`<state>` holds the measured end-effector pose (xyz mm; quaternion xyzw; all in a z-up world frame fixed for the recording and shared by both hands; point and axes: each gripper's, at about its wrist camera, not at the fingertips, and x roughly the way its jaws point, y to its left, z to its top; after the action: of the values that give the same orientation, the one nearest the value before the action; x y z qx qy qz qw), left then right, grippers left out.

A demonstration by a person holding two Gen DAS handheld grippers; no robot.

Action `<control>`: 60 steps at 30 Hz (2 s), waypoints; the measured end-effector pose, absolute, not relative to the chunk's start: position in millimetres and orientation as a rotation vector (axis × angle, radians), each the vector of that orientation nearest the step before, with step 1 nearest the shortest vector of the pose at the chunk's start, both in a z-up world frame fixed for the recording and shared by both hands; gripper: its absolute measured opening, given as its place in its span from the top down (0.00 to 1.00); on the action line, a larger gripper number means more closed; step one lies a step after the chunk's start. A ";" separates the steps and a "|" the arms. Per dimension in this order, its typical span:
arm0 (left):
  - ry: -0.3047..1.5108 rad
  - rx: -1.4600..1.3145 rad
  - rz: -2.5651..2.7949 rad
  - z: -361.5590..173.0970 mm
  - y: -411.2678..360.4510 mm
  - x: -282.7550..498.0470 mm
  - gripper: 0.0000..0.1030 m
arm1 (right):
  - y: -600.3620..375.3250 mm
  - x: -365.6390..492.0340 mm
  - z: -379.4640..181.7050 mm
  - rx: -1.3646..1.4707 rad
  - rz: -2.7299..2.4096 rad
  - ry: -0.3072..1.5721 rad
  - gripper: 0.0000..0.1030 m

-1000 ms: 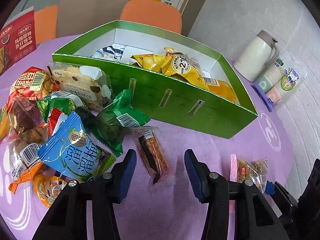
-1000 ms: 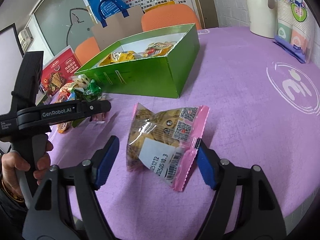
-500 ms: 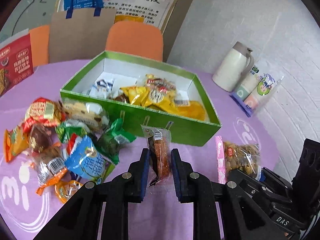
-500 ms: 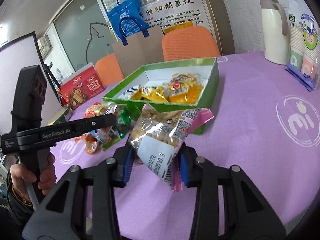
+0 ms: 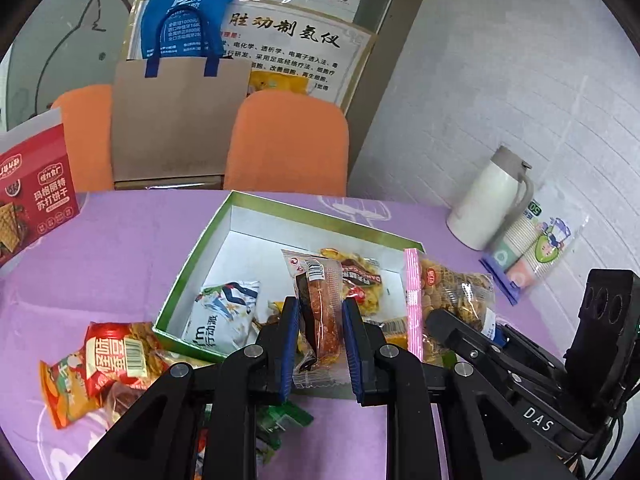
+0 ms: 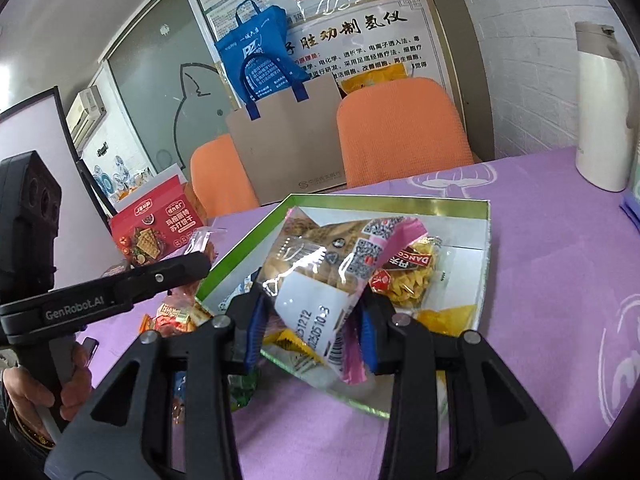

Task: Organize snacks
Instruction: 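Carry both snacks into the green box and open both tools, then withdraw both tools to the pile and grasp the blue plum candy pack with the right tool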

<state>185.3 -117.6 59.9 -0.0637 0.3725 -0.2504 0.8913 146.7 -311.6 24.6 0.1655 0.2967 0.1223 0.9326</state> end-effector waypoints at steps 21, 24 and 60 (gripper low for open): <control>0.836 -0.230 -0.419 24.0 -86.0 231.2 0.17 | -296.0 180.4 2.0 0.252 0.221 0.678 0.23; 0.825 -0.207 -0.399 30.2 -87.0 222.3 0.16 | -294.6 171.3 5.3 0.256 0.221 0.686 0.20; 0.870 -0.200 -0.383 -27.3 31.2 47.2 0.11 | -163.7 96.9 -34.7 0.010 0.533 0.759 0.40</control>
<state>47.2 31.2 -27.3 -0.0959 0.4182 -0.1839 0.8844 96.9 -163.7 -34.7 0.0046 0.3661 0.2569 0.8944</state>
